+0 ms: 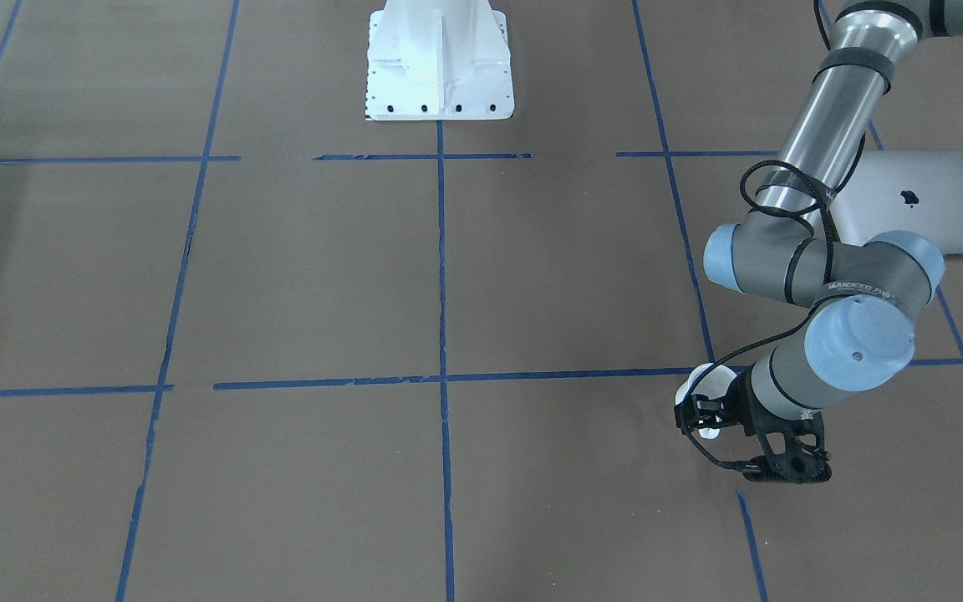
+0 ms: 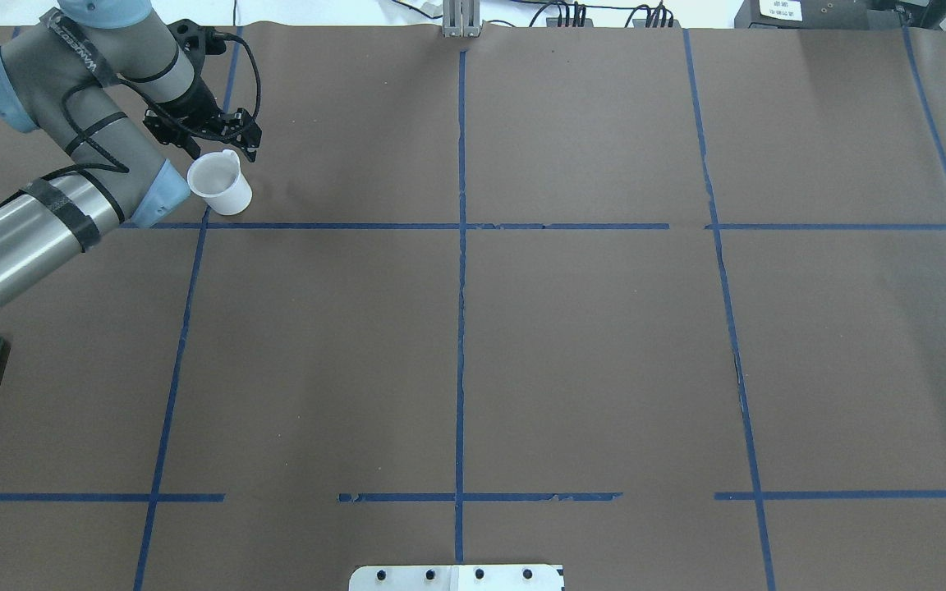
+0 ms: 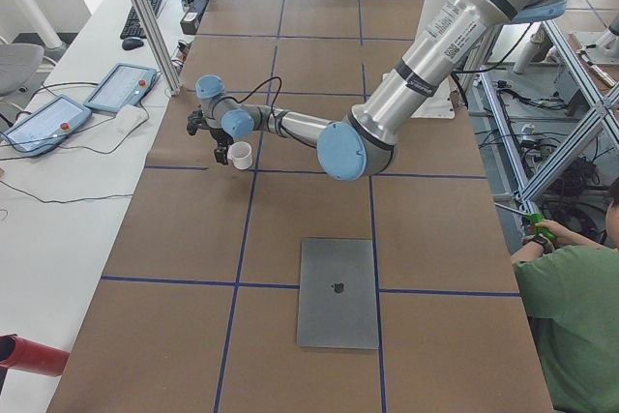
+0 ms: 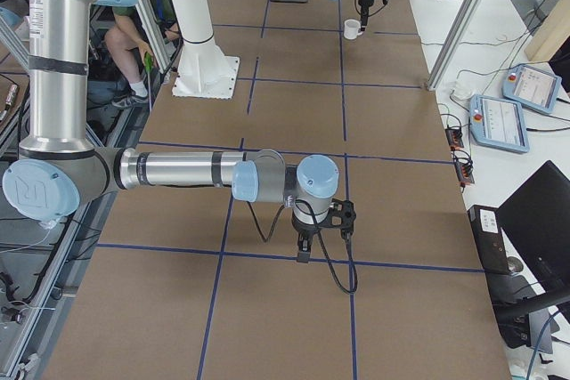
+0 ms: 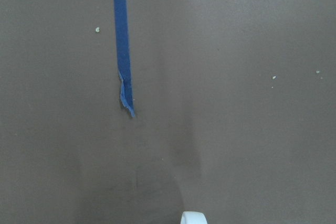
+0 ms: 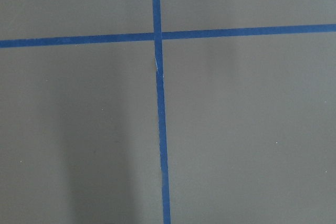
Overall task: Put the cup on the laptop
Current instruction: 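Lower the left gripper and close it on the white mug's rim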
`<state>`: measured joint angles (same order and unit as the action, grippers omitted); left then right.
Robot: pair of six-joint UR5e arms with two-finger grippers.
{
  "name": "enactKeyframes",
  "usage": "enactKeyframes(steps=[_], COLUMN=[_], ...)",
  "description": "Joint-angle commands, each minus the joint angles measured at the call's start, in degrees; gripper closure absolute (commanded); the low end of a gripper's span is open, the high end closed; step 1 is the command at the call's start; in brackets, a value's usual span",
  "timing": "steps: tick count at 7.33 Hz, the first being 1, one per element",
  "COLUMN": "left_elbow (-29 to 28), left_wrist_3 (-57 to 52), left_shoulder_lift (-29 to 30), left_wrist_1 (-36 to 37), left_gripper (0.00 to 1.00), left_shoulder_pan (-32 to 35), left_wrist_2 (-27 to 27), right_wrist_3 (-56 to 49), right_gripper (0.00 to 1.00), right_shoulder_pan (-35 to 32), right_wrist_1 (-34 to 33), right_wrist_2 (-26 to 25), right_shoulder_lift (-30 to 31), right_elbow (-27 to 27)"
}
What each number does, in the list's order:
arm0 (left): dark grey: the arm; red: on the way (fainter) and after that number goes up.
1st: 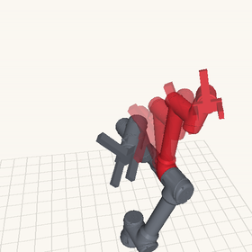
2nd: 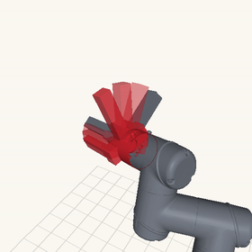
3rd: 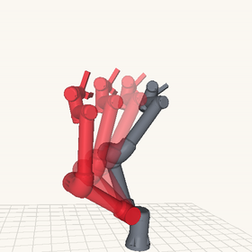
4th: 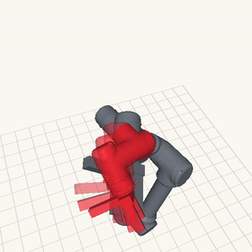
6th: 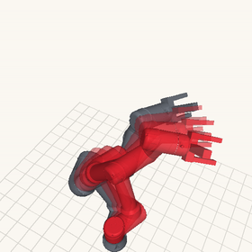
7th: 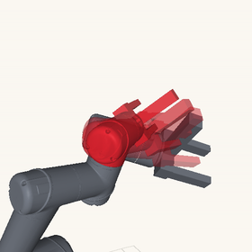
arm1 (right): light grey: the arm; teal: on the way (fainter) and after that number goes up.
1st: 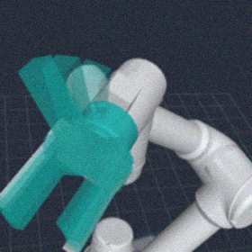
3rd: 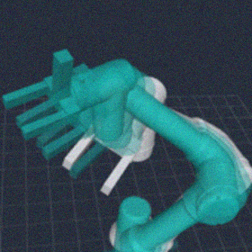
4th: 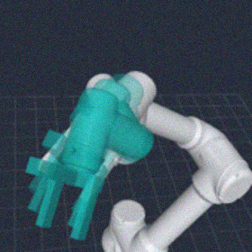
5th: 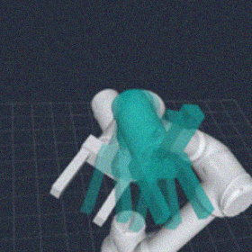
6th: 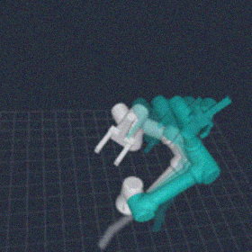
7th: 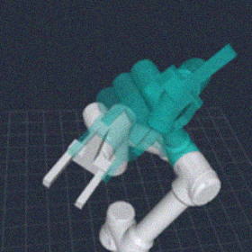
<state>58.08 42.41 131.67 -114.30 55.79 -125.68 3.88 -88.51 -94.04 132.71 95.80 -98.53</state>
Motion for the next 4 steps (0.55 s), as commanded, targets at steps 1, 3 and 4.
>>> enactKeyframes(steps=[1, 3, 4], left_elbow=[-1.38, -2.88, -2.8], left_wrist_3=[0.04, 0.13, 0.04], left_shoulder_lift=[0.78, 2.19, 2.28], left_wrist_1=[-0.22, -0.13, -0.13], left_gripper=[0.51, 1.0, 1.0], left_shoulder_pan=[-0.25, -0.25, -0.25], left_wrist_2=[0.0, 0.7, 0.7], right_wrist_3=[-0.02, -0.02, -0.02], right_gripper=[0.0, 0.0, 0.0], right_shoulder_pan=[0.0, 0.0, 0.0], right_wrist_1=[0.0, 0.0, 0.0], right_wrist_2=[0.0, 0.0, 0.0], right_shoulder_lift=[0.0, 0.0, 0.0], right_elbow=[0.0, 0.0, 0.0])
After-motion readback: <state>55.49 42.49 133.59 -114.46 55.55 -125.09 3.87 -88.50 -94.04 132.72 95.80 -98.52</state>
